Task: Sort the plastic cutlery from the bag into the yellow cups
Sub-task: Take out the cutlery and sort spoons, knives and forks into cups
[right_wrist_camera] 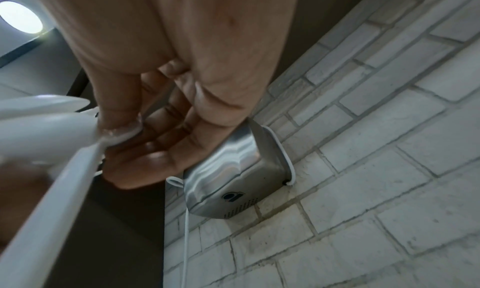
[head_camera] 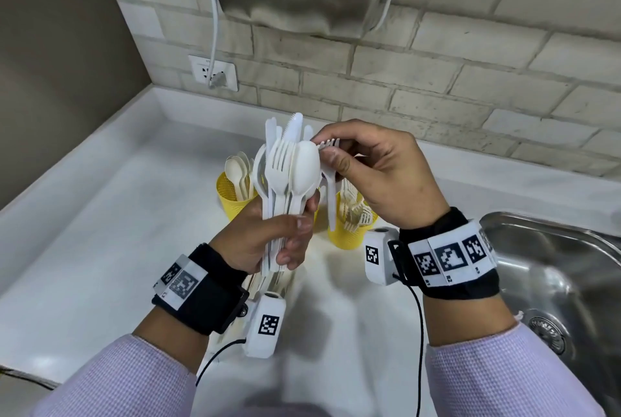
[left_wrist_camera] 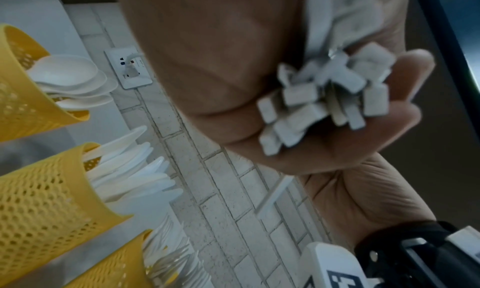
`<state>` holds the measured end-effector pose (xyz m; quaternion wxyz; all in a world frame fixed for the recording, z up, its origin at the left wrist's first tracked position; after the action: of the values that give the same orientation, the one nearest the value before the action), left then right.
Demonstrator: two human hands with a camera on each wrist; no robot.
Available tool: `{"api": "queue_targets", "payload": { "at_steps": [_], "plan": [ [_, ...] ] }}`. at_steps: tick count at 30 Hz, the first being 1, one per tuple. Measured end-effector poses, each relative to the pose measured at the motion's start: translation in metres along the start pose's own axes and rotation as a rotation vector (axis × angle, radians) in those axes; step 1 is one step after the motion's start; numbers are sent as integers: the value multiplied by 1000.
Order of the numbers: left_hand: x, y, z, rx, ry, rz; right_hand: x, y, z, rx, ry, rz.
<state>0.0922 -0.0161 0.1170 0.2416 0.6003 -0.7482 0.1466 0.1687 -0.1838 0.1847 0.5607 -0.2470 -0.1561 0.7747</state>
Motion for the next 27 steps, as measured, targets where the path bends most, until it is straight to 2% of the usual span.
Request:
{"api": "queue_targets", "payload": {
  "at_steps": [5, 12, 15, 20, 24, 27],
  "plan": [
    [1, -2, 5, 3, -40, -27, -4, 0, -3, -96, 126, -52],
    [6, 0, 8, 47, -200, -88, -15, -4, -5, -120, 12, -177],
    [7, 1, 8, 69, -274, -116, -13, 0, -4, 27, -179, -182],
    [7, 1, 7, 59, -315, -156, -3, 4, -11, 182, -319, -215],
    [8, 3, 6, 52, -324, -171, 3, 6, -16, 370, -534, -276],
    [9, 4, 4, 42, -361, -164, 4, 7, -11, 439, -656, -344]
  ]
}}
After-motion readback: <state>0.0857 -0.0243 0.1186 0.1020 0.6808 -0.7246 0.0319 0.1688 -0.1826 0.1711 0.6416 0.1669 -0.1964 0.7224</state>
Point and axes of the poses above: each hand's wrist, its own y-axis away from the middle knuckle, its own x-axis out of the palm, z = x × y, the point moved 1 cm from there along -y, towards the middle knuckle, and after that the axes turned 11 degrees about -z, right-handed, at the moved point
